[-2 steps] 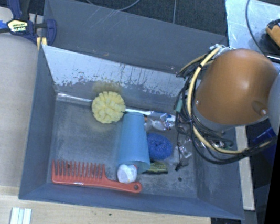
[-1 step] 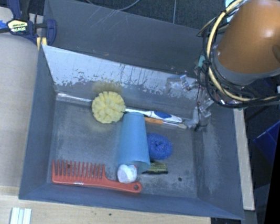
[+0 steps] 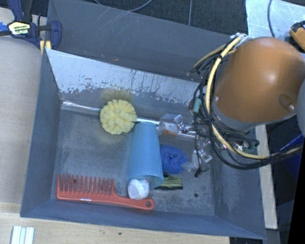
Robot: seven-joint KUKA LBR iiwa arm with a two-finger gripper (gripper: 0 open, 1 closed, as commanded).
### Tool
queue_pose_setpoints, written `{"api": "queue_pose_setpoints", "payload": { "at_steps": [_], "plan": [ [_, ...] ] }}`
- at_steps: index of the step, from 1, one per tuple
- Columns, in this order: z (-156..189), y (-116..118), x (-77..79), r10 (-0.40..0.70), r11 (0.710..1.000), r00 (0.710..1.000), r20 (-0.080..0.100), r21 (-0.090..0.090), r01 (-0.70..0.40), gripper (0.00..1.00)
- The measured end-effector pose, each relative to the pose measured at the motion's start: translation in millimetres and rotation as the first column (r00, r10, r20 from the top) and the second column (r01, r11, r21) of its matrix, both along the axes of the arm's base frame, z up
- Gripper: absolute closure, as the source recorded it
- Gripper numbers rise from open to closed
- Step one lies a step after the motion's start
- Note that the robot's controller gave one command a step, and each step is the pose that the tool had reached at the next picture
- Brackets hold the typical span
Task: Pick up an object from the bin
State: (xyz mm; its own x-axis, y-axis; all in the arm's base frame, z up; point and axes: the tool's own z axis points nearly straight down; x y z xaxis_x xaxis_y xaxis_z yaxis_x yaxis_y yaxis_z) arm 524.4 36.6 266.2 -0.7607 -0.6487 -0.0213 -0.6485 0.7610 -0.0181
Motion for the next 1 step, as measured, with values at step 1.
{"api": "queue_pose_setpoints", "payload": {
  "at_steps": [1],
  "plan": [
    [-9.2,2.4,-13.7,0.029,1.000,1.000,0.008,-0.003,-0.029,0.00]
  ]
}}
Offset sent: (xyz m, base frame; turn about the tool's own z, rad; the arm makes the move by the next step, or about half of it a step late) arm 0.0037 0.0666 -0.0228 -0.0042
